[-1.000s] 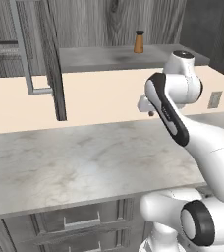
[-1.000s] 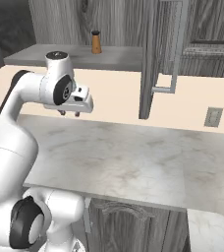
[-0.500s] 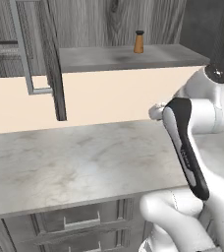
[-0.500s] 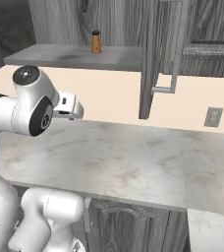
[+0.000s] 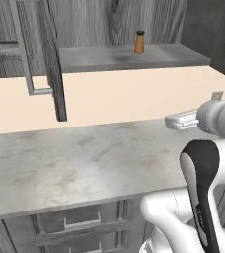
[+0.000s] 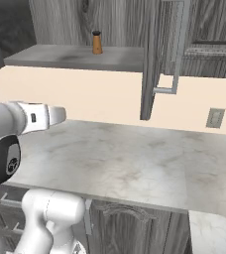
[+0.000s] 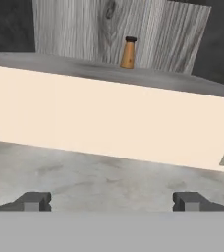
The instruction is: Retrieve the shaker from the cabinet and place it next the steak on a plate on the dining table.
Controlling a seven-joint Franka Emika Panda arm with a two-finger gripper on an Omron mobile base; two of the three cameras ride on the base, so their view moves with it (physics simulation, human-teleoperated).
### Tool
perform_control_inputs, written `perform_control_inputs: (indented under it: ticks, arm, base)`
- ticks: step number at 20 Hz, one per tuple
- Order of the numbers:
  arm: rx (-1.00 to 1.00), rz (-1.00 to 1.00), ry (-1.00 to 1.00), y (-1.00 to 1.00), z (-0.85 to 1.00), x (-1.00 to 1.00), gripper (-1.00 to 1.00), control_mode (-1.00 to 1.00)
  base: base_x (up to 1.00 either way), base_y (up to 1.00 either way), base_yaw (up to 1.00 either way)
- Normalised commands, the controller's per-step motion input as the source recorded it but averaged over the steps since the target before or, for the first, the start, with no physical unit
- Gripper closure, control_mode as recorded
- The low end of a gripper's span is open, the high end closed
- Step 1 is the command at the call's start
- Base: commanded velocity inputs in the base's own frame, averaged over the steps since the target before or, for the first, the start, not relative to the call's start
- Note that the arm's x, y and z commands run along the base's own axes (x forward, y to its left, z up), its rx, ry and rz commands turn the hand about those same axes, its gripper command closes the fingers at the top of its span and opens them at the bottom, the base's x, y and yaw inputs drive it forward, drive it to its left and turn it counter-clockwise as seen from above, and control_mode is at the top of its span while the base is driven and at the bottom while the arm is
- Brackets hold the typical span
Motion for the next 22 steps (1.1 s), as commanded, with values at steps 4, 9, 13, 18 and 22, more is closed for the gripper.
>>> perform_control_inputs:
  ticks: [4, 9, 13, 18, 22]
  arm:
    - [-0.03, 0.0, -0.13, 0.0, 1.0, -0.33, -1.0, -1.0]
    - [-0.07, 0.0, -0.19, 0.0, 0.9, -0.07, -1.0, -1.0]
    - [-0.04, 0.0, -0.1, 0.0, 0.74, 0.05, -1.0, -1.0]
    - [-0.01, 0.0, -0.05, 0.0, 0.32, 0.24, -1.0, -1.0]
    - [0.0, 0.01, -0.06, -0.01, 0.0, 0.42, -1.0, -1.0]
  base:
    - [0.0, 0.0, 0.0]
    - [0.0, 0.0, 0.0]
    - [0.0, 0.0, 0.0]
    - [0.0, 0.0, 0.0]
    - [0.0, 0.0, 0.0]
